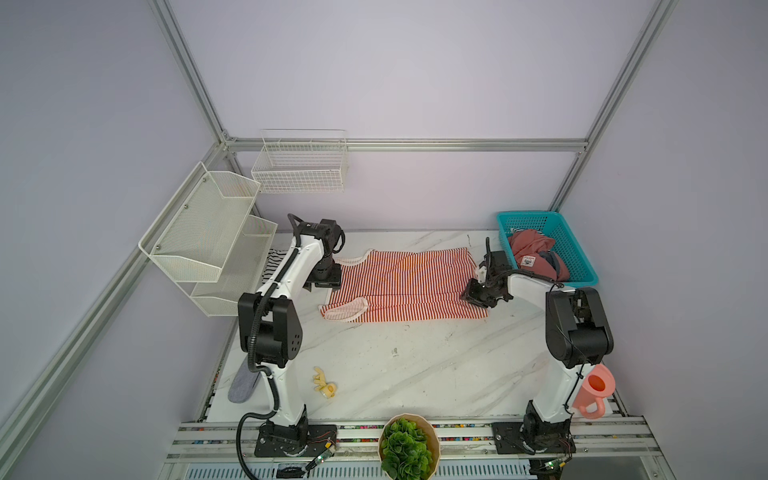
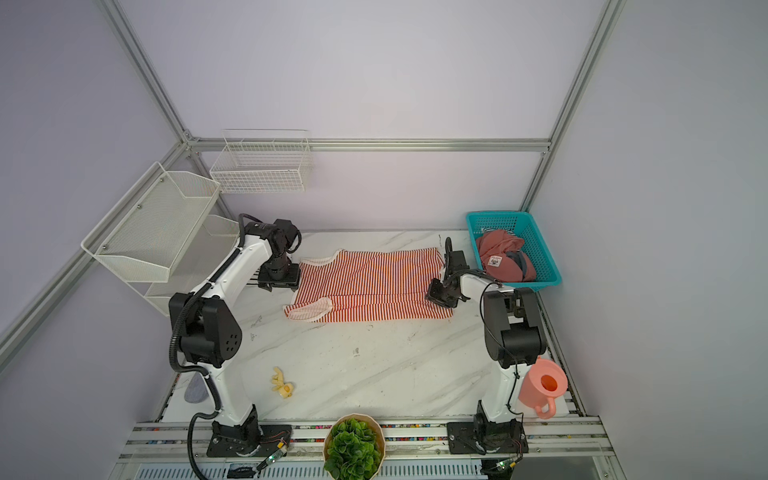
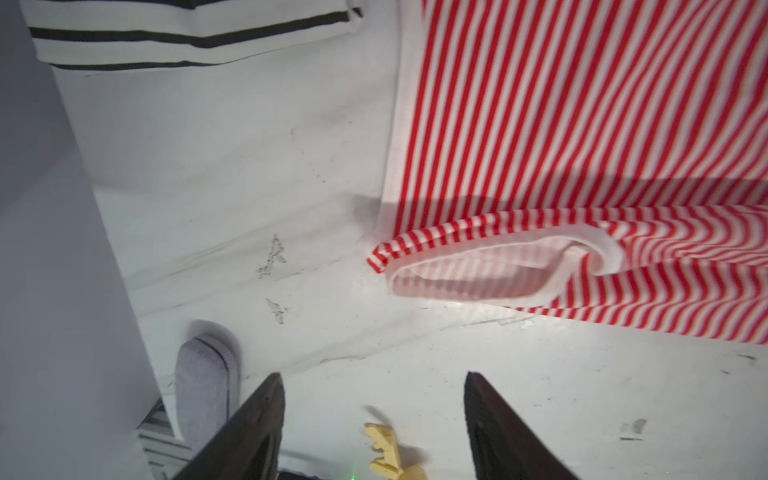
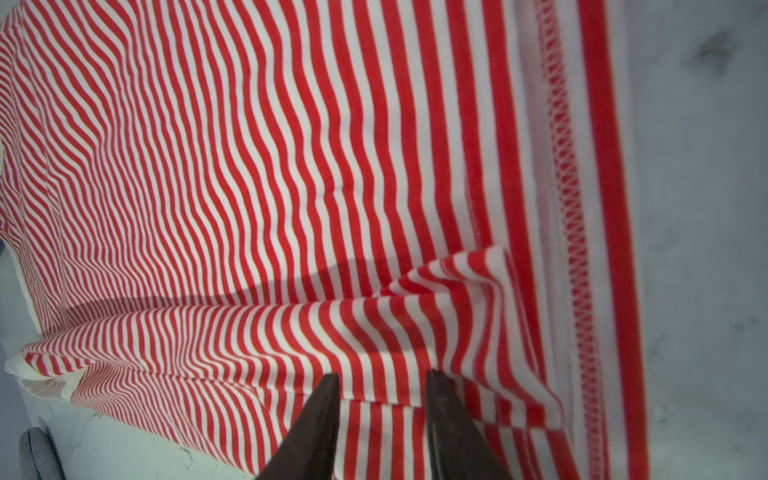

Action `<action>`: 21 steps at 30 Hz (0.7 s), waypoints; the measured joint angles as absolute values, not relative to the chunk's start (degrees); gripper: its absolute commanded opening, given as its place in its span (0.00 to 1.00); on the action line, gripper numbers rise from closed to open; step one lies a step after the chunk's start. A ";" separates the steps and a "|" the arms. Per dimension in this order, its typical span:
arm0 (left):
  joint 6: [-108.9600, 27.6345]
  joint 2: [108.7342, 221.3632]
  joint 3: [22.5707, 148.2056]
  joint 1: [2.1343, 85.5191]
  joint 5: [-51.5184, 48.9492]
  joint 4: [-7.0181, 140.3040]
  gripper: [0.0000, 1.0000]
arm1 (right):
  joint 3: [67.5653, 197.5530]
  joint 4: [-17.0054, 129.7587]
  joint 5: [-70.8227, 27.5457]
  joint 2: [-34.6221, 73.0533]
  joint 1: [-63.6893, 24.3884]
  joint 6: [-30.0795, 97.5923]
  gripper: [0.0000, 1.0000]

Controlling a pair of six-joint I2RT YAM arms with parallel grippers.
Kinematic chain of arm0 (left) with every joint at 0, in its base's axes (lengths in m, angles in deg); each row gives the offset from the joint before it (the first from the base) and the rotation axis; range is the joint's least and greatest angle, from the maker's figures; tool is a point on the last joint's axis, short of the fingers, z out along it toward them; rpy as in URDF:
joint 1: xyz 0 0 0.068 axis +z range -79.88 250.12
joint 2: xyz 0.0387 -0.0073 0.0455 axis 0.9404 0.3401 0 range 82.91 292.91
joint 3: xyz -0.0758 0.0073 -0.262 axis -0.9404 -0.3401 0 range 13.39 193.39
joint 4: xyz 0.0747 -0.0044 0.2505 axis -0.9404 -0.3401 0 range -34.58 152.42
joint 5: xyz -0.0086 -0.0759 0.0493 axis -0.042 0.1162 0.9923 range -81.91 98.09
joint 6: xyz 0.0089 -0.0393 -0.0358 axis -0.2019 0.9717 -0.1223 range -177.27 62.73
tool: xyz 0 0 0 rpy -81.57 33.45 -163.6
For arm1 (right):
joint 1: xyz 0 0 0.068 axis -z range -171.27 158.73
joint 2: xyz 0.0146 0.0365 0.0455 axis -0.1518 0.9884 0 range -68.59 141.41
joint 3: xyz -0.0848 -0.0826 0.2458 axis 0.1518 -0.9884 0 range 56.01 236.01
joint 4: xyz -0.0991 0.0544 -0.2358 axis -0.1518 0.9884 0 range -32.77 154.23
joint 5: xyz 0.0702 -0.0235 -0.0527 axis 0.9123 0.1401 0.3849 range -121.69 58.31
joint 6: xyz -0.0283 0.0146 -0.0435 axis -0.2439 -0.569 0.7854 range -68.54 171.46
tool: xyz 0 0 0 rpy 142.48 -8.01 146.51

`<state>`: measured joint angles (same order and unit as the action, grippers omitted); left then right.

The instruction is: Fold and stack the tank tops

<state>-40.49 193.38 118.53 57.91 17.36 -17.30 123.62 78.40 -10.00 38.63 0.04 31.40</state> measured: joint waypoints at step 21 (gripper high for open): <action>-34.05 209.23 118.27 48.23 -2.39 2.52 0.25 | 123.97 80.23 -11.13 39.84 0.04 32.71 0.31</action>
<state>-34.05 209.23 118.27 48.23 -2.39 2.52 123.97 80.23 -11.13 39.84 0.04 32.71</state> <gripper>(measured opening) 0.251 0.312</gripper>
